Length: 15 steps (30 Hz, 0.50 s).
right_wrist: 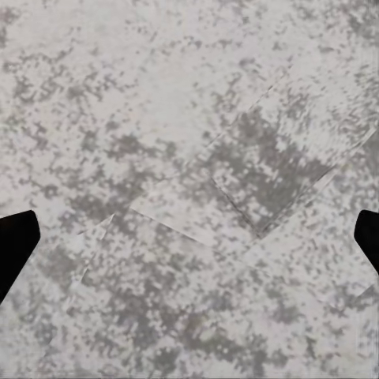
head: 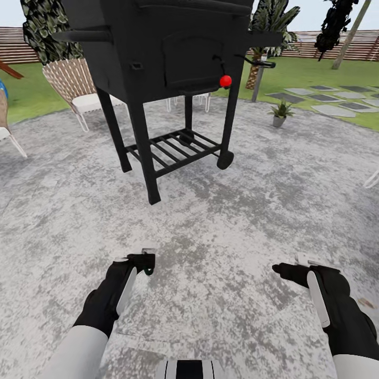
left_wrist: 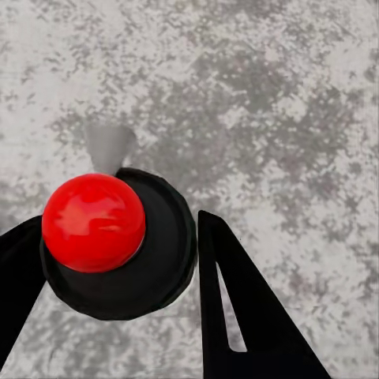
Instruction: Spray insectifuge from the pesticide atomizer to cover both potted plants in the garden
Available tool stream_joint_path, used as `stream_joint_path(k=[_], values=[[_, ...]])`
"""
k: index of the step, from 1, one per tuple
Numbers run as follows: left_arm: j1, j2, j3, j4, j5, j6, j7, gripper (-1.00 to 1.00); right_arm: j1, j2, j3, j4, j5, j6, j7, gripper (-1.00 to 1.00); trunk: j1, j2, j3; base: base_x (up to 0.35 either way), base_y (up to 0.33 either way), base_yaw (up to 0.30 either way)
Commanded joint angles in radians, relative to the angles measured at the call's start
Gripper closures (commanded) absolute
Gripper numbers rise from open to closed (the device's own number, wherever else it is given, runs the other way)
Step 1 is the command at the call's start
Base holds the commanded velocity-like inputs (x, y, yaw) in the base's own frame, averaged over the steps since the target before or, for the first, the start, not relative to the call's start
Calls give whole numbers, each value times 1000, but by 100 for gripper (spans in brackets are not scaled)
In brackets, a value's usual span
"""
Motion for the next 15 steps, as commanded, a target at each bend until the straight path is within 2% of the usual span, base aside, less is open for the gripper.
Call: stream_joint_path(k=[1,5,15], values=[[0,0,0,-1,1,5,1,100,0,0,-1,-1,-4,5,0,-100,0,0,-1,315,180,-56],[0,0,0,-1,1,5,1,100,0,0,-1,-2,-4,5,0,-100,0,0,-1,315,180,-185],[0,0,-1,-1,0,5,1,100,0,0,-1,-2,-4,5,0,-100,0,0,-1,316,152,-264]])
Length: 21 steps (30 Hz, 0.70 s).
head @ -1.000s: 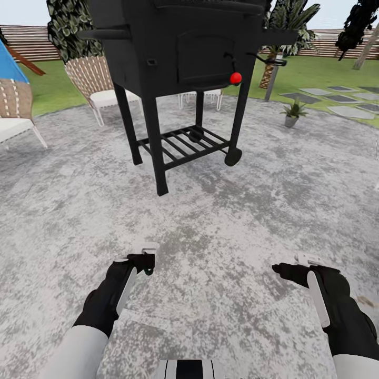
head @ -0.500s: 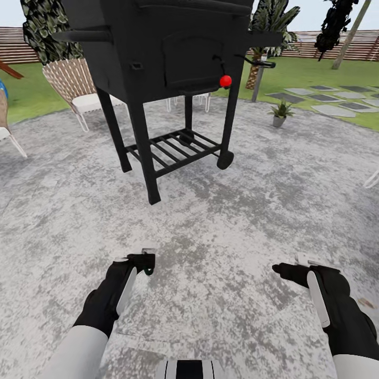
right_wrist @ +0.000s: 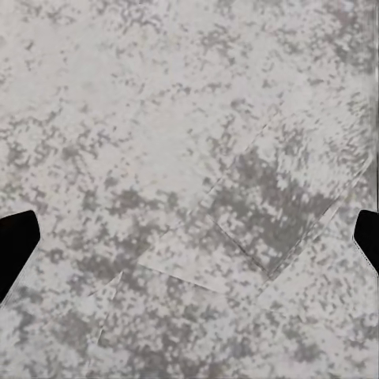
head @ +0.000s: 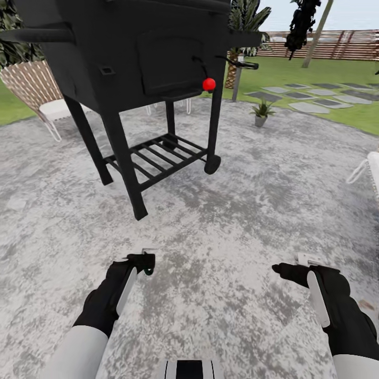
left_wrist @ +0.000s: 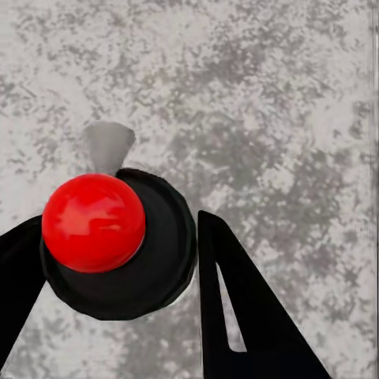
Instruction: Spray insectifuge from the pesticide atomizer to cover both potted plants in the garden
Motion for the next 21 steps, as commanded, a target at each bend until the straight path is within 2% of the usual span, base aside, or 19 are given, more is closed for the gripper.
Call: stream_joint_path(k=[1,7,17,21], values=[[0,0,-3,-1,0,5,1,100,-1,0,-1,-1,-4,4,0,-100,0,0,-1,322,40,-272],[0,0,-45,-1,0,5,1,100,-1,0,-1,-1,-4,4,0,-100,0,0,-1,299,-106,-272],[0,0,-49,0,2,5,1,100,-1,0,-1,-1,-4,5,0,-100,0,0,-1,276,-188,-272],[0,0,-49,0,3,5,1,100,-1,0,-1,-1,-4,4,0,-100,0,0,-1,320,-85,-272]])
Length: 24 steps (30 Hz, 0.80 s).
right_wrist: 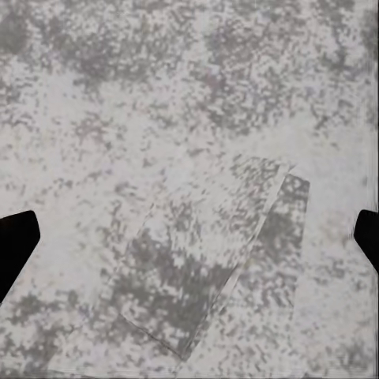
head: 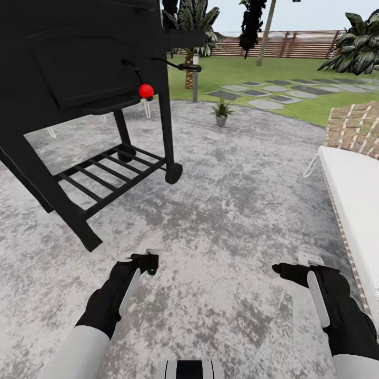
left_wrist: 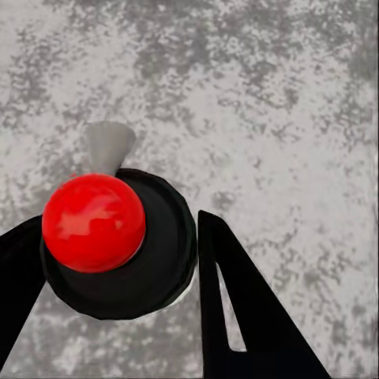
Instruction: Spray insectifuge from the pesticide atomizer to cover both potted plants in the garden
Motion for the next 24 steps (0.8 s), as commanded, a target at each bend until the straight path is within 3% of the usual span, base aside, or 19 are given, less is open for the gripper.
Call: stream_joint_path(k=[1,24], values=[[0,0,0,-1,1,5,1,100,-1,0,-1,-1,-4,4,0,-100,0,0,-1,338,-18,-272],[0,0,0,-1,1,5,0,100,-1,0,-2,-1,-4,4,0,-100,0,0,6,346,-1,-272]])
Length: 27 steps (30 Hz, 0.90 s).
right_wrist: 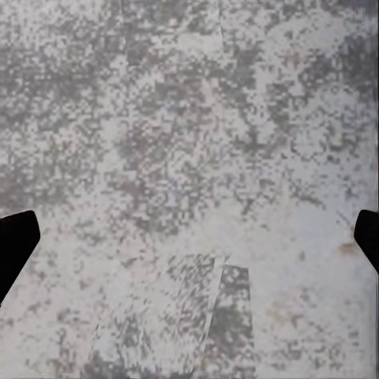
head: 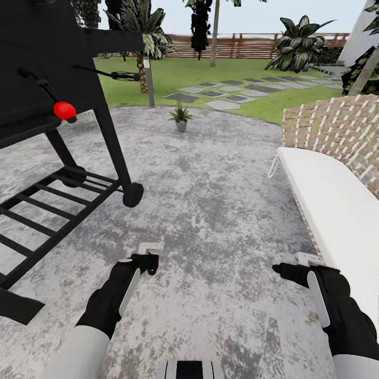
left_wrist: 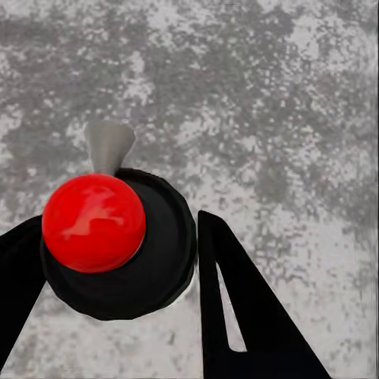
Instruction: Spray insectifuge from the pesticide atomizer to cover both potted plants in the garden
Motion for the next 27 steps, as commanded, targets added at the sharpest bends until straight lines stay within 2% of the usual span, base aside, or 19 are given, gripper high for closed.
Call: stream_joint_path(k=[1,9,27], values=[[0,0,0,-1,0,5,1,100,-1,0,-1,-1,-4,4,0,-100,0,0,0,347,0,-272],[0,0,0,-1,1,5,1,100,-1,0,0,-1,-4,4,0,-100,0,0,3,347,0,-224],[0,0,0,-1,-1,5,1,100,-1,0,1,0,-4,4,0,-100,0,0,3,347,0,-8]])
